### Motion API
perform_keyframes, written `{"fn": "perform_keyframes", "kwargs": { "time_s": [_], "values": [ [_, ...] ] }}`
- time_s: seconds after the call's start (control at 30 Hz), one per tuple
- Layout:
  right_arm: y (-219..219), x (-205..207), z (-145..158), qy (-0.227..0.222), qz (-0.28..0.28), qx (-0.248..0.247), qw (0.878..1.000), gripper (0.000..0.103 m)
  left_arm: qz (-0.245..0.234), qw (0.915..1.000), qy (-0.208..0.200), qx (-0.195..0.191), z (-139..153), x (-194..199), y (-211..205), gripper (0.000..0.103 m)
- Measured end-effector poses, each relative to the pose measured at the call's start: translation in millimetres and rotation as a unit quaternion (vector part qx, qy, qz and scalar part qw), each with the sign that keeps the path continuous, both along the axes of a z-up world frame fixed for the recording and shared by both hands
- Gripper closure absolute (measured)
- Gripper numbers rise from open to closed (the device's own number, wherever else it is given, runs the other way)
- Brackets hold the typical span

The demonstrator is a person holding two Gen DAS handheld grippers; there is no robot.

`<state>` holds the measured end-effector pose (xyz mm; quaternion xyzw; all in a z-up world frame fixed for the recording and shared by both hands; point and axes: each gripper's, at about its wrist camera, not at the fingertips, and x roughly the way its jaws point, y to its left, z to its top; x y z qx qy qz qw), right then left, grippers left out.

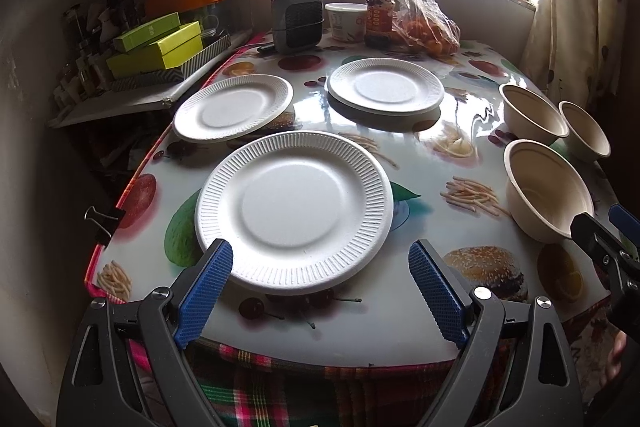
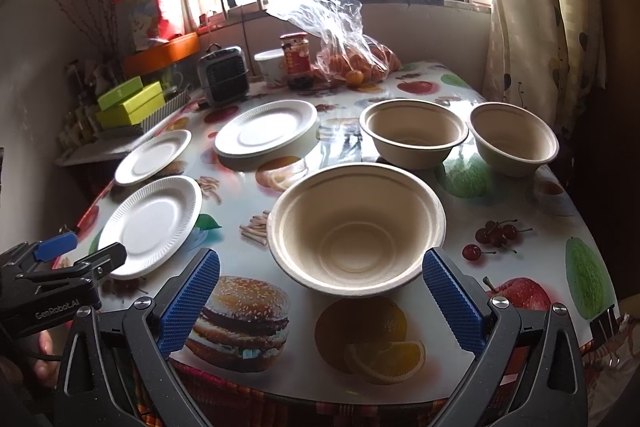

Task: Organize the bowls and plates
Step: 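Grasp a white plate rim with the right tool while the left tool grasps another plate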

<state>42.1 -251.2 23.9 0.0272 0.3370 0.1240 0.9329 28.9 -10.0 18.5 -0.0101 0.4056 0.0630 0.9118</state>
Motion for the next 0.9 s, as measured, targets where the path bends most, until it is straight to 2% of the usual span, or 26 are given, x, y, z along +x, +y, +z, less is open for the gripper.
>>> {"fn": "perform_keyframes", "kwargs": {
  "time_s": [0.17, 0.33, 0.4, 0.53, 0.8, 0.9],
  "values": [
    [-5, 19, 20, -0.006, 0.016, 0.004, 1.000, 0.000, -0.022, 0.9993, 0.004, -0.029, 9, 15, 4, 0.013],
    [-6, 39, 39, -0.020, 0.025, -0.013, 0.999, 0.000, -0.028, 0.9994, 0.006, -0.019, 22, 37, 6, 0.013],
    [-7, 50, 46, -0.025, 0.029, -0.018, 0.999, 0.000, -0.034, 0.9989, 0.009, -0.031, 26, 47, 9, 0.013],
    [-10, 72, 55, -0.020, 0.033, -0.023, 0.999, 0.000, -0.029, 0.9993, 0.001, -0.023, 37, 66, 15, 0.013],
    [-6, 106, 67, -0.019, 0.033, -0.043, 0.998, 0.000, -0.037, 0.9987, -0.008, -0.034, 52, 99, 25, 0.013],
    [-2, 121, 70, -0.011, 0.032, -0.035, 0.999, 0.000, -0.044, 0.9980, 0.005, -0.044, 53, 117, 29, 0.013]
  ]
}}
